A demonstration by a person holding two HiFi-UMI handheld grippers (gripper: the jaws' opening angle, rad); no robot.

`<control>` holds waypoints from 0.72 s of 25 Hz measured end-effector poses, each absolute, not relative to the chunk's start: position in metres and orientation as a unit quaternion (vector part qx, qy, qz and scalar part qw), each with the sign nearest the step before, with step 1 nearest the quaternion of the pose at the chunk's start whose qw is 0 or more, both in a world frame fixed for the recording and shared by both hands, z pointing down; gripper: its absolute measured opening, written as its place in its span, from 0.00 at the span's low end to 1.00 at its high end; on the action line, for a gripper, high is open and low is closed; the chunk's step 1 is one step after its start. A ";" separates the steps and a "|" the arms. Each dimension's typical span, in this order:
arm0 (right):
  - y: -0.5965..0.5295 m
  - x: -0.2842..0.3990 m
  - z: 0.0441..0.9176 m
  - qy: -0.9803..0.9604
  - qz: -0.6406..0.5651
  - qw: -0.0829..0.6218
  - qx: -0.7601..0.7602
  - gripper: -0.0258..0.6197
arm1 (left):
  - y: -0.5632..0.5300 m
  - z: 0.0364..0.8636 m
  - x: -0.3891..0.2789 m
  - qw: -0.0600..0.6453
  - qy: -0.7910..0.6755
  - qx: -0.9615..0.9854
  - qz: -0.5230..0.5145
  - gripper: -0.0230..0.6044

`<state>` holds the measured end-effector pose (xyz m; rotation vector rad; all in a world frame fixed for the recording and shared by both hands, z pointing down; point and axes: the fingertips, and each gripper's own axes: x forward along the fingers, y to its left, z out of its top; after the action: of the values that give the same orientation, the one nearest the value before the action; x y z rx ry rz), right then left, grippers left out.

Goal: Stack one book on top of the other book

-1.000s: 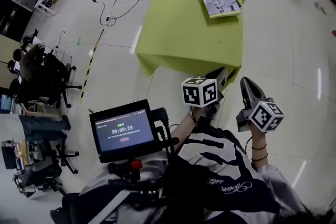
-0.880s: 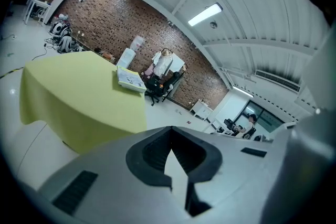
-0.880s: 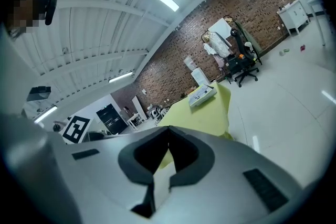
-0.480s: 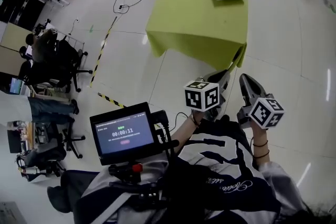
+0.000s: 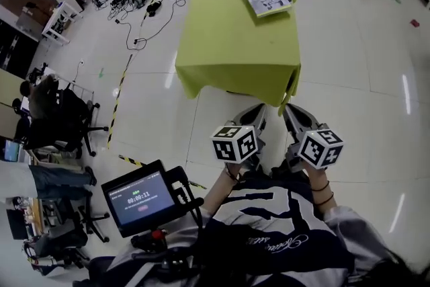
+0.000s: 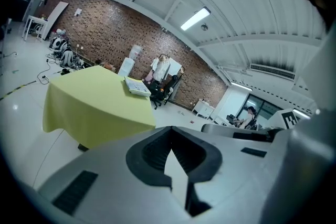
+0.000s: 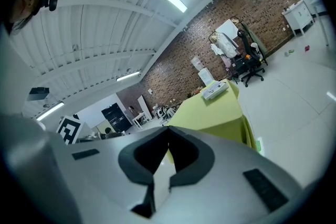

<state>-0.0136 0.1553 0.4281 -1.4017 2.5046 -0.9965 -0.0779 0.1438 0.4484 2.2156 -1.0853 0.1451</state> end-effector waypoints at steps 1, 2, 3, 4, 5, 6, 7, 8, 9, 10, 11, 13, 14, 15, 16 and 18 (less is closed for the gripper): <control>0.157 -0.023 0.427 0.820 -0.330 0.053 -0.465 0.03 | 0.144 0.446 -0.089 0.326 -0.414 0.848 0.056 0.04; 0.159 -0.029 0.429 0.817 -0.333 0.053 -0.468 0.03 | 0.145 0.445 -0.097 0.323 -0.415 0.849 0.057 0.04; 0.161 -0.032 0.432 0.815 -0.335 0.052 -0.470 0.03 | 0.146 0.446 -0.102 0.320 -0.416 0.850 0.056 0.04; 0.163 -0.033 0.435 0.813 -0.337 0.052 -0.472 0.03 | 0.148 0.448 -0.104 0.318 -0.416 0.850 0.053 0.04; 0.165 -0.032 0.438 0.811 -0.338 0.052 -0.475 0.03 | 0.151 0.449 -0.105 0.317 -0.416 0.851 0.049 0.04; 0.167 -0.031 0.439 0.808 -0.338 0.053 -0.479 0.03 | 0.153 0.450 -0.105 0.317 -0.414 0.852 0.047 0.04; 0.169 -0.029 0.441 0.806 -0.338 0.053 -0.483 0.03 | 0.155 0.452 -0.104 0.318 -0.413 0.852 0.045 0.04; 0.172 -0.028 0.442 0.804 -0.339 0.052 -0.486 0.03 | 0.157 0.453 -0.104 0.319 -0.412 0.852 0.044 0.04; 0.175 -0.027 0.442 0.802 -0.340 0.051 -0.489 0.03 | 0.159 0.454 -0.104 0.321 -0.411 0.852 0.042 0.04; 0.177 -0.026 0.443 0.800 -0.340 0.050 -0.491 0.03 | 0.160 0.454 -0.103 0.322 -0.410 0.853 0.040 0.04; 0.179 -0.025 0.444 0.799 -0.341 0.050 -0.492 0.03 | 0.160 0.454 -0.102 0.322 -0.408 0.854 0.039 0.04; 0.181 -0.023 0.444 0.798 -0.341 0.048 -0.494 0.03 | 0.160 0.452 -0.099 0.319 -0.404 0.856 0.039 0.04; 0.181 -0.021 0.443 0.798 -0.341 0.048 -0.495 0.03 | 0.160 0.450 -0.096 0.317 -0.403 0.858 0.040 0.04; 0.181 -0.019 0.441 0.797 -0.340 0.048 -0.496 0.03 | 0.160 0.449 -0.094 0.315 -0.401 0.859 0.040 0.04; 0.181 -0.018 0.439 0.797 -0.339 0.048 -0.497 0.03 | 0.161 0.447 -0.091 0.313 -0.399 0.861 0.041 0.04; 0.179 -0.014 0.436 0.797 -0.336 0.049 -0.499 0.03 | 0.161 0.445 -0.087 0.310 -0.395 0.864 0.042 0.04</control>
<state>-0.0139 0.1795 0.4364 -1.5213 2.4296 -1.0254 -0.0865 0.1613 0.4454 2.2818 -1.0432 0.1108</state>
